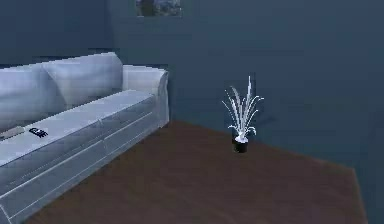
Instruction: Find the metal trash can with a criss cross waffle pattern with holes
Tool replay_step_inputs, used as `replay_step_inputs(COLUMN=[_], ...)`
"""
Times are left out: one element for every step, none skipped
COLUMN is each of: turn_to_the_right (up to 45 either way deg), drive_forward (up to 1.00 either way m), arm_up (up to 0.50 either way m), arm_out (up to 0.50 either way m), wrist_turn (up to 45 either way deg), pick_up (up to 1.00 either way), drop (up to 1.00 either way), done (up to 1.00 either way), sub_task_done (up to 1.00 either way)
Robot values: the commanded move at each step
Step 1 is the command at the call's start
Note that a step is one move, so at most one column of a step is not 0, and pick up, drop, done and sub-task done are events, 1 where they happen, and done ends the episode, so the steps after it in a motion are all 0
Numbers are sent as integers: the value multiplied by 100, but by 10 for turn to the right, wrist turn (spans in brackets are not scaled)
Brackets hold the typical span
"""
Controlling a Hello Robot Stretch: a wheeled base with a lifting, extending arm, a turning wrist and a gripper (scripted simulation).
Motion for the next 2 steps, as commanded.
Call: replay_step_inputs(turn_to_the_right=[-450, -450], drive_forward=[0, 0], arm_up=[0, 0], arm_out=[0, 0], wrist_turn=[0, 0], pick_up=[0, 0], drop=[0, 0], done=[0, 0], sub_task_done=[0, 0])
